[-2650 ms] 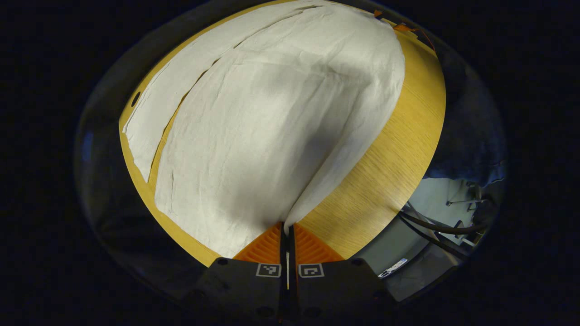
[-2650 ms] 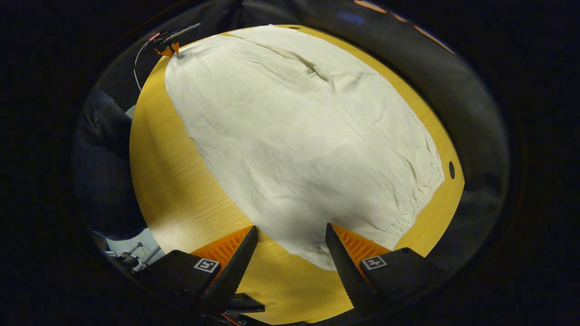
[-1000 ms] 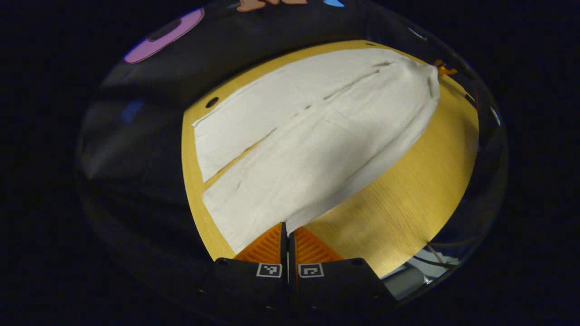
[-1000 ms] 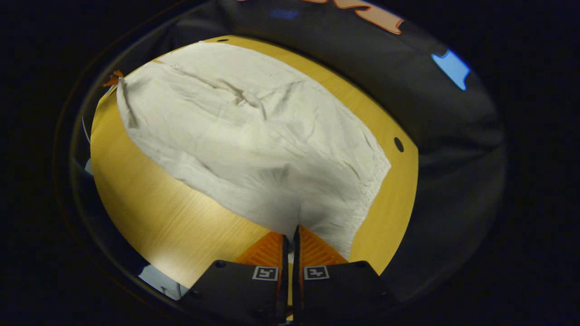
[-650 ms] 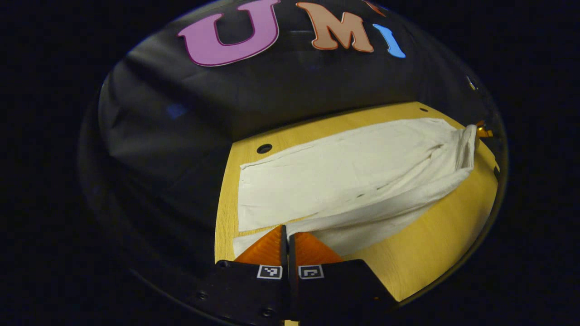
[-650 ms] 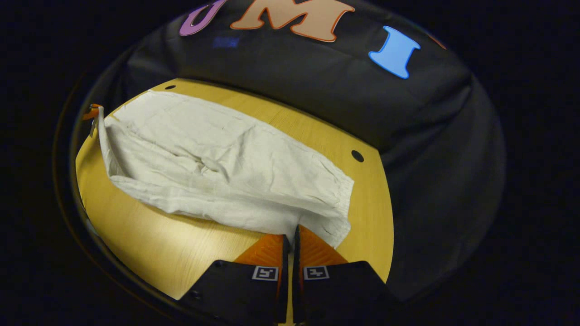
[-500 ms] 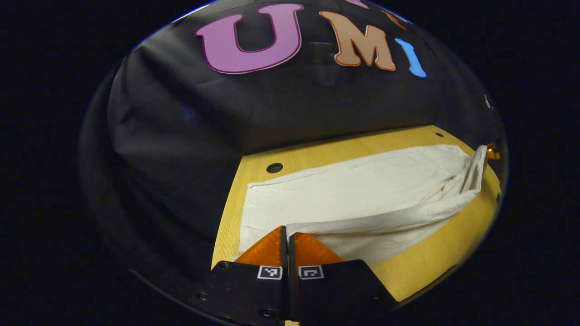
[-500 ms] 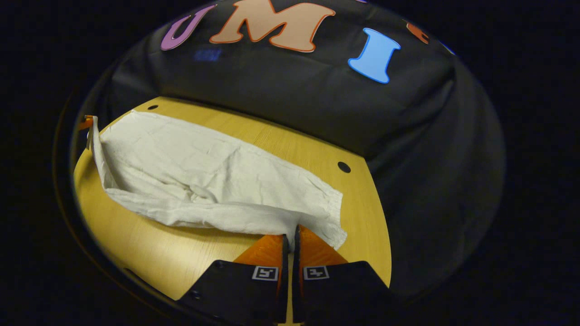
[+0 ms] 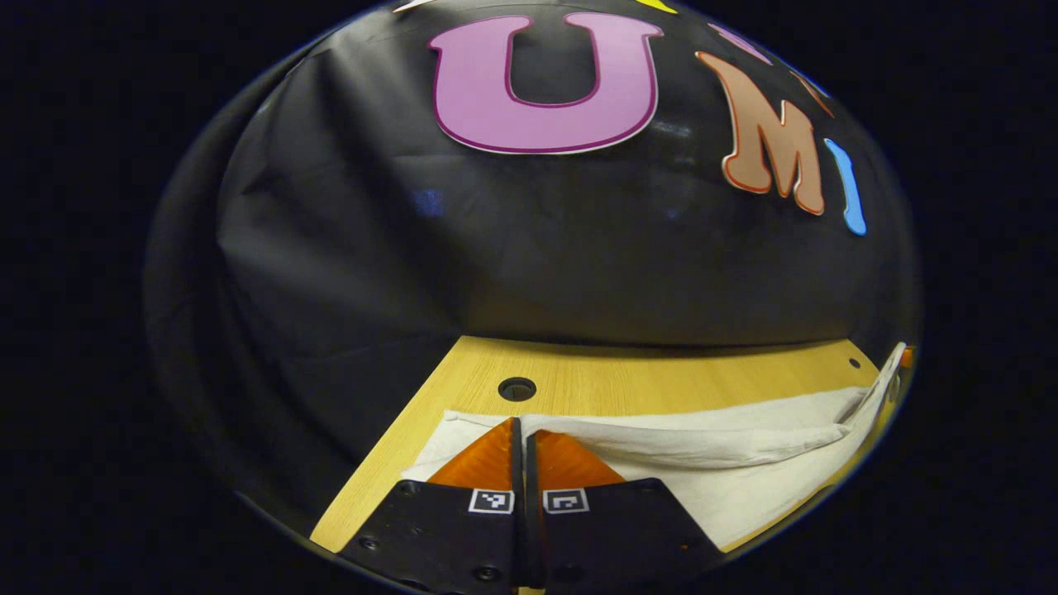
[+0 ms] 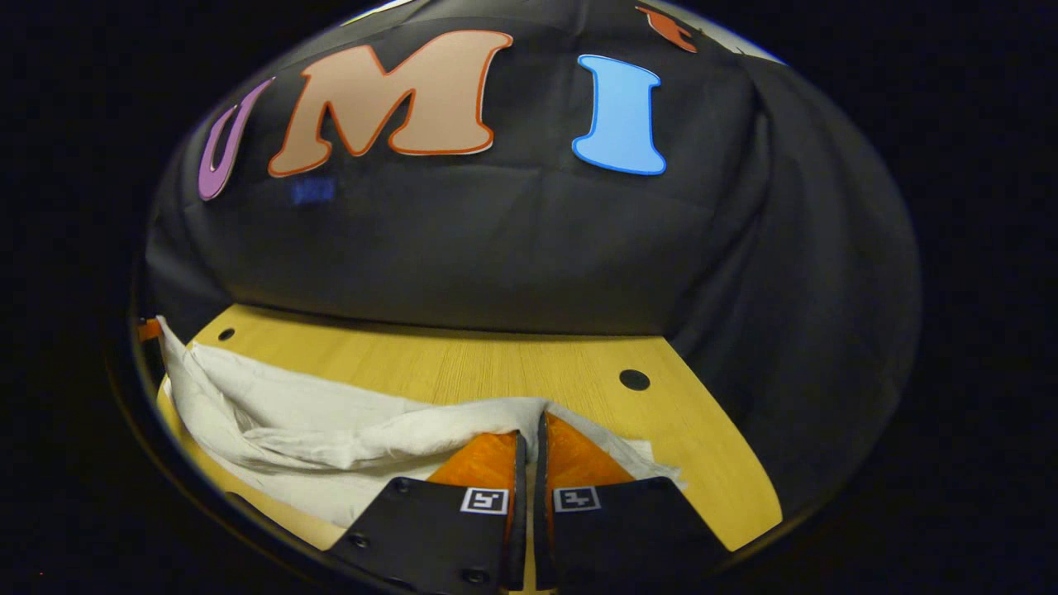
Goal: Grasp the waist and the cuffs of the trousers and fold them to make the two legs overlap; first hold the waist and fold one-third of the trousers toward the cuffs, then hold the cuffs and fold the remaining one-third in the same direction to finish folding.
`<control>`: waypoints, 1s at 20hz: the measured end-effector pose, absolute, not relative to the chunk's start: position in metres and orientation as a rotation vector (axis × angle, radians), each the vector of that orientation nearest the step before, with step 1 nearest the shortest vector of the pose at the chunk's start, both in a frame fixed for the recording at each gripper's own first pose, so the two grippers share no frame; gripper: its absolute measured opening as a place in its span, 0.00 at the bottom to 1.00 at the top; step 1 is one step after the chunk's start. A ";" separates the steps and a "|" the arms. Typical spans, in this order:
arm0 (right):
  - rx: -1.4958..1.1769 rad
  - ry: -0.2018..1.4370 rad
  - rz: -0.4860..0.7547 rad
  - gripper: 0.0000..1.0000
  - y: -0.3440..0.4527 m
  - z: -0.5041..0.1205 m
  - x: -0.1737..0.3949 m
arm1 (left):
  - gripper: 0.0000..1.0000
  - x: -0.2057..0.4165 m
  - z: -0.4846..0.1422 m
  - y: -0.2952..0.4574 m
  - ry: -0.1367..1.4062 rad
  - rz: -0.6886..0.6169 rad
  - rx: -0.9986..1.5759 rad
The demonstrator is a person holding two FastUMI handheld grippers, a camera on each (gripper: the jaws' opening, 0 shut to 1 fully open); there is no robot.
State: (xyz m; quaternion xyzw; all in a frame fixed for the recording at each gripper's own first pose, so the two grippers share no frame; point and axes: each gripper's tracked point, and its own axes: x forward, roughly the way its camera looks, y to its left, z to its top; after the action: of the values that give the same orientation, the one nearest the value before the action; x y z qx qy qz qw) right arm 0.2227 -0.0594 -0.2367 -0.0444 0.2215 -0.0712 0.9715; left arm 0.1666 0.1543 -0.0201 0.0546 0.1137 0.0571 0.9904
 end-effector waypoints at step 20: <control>0.019 0.492 -0.063 0.96 -0.061 -0.293 0.290 | 0.95 0.154 -0.016 0.158 0.193 0.228 -0.046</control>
State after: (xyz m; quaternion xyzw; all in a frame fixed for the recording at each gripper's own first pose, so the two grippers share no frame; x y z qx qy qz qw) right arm 0.2899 -0.0613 -0.2926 0.0093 0.2435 -0.0313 0.9694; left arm 0.1538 0.1582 -0.0160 -0.0229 0.0960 0.1135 0.9886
